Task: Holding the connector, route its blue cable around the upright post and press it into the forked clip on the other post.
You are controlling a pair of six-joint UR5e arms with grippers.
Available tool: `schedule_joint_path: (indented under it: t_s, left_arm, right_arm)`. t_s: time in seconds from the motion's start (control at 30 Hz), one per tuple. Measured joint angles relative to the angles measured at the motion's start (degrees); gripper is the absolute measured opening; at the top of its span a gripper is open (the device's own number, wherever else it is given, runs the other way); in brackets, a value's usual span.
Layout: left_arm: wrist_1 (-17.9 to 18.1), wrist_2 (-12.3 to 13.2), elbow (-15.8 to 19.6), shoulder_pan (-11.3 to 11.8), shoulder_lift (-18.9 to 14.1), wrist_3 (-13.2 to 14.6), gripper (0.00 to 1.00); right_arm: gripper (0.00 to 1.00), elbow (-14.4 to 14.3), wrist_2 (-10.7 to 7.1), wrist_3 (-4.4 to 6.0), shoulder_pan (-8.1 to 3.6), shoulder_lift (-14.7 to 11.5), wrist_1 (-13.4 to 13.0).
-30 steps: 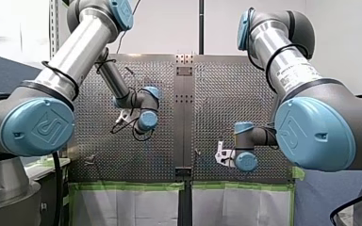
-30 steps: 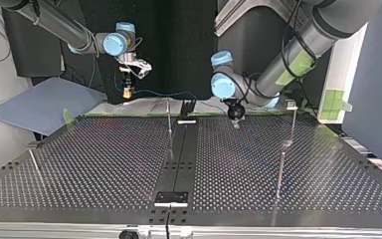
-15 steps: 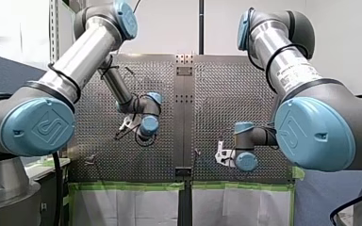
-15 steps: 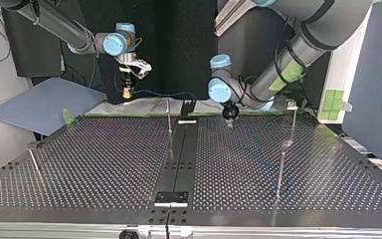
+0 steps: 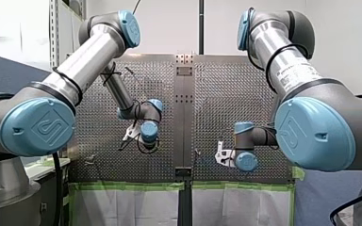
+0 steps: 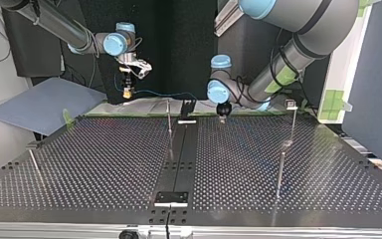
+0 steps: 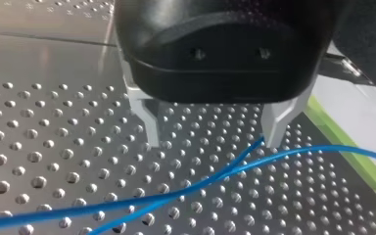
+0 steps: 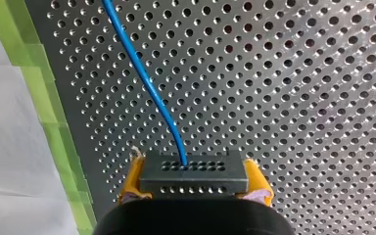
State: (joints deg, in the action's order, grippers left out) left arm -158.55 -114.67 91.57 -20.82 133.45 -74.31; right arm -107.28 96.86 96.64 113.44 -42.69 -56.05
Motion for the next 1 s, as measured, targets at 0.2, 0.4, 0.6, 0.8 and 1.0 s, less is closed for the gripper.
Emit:
schedule_joint_path:
  t_s: [0.2, 0.4, 0.6, 0.8, 1.0]
  left_arm:
    - [-0.26, -0.9, -0.01, 0.04, 0.06, -3.01, 1.0]
    - [-0.43, -2.32, -0.01, 0.05, 0.08, -5.27, 1.0]
    - [-0.56, -3.4, -0.01, 0.05, 0.72, -5.2, 1.0]
    - [0.33, -3.21, -0.01, -0.17, 3.34, -4.07, 1.0]
    - [1.99, -2.46, -0.01, -0.35, 4.08, -3.82, 1.0]
  right_arm:
    - [0.0, 0.0, 0.0, -0.1, 0.0, 0.0, 0.23]
    - [0.0, 0.0, 0.0, -0.18, -0.01, -0.02, 0.41]
    - [0.0, 0.0, 0.0, -0.2, -0.01, -0.02, 0.48]
    - [0.0, 0.0, 0.0, -0.22, -0.09, -0.03, 0.55]
    - [0.0, -0.01, 0.0, -0.28, -0.17, -0.03, 0.54]
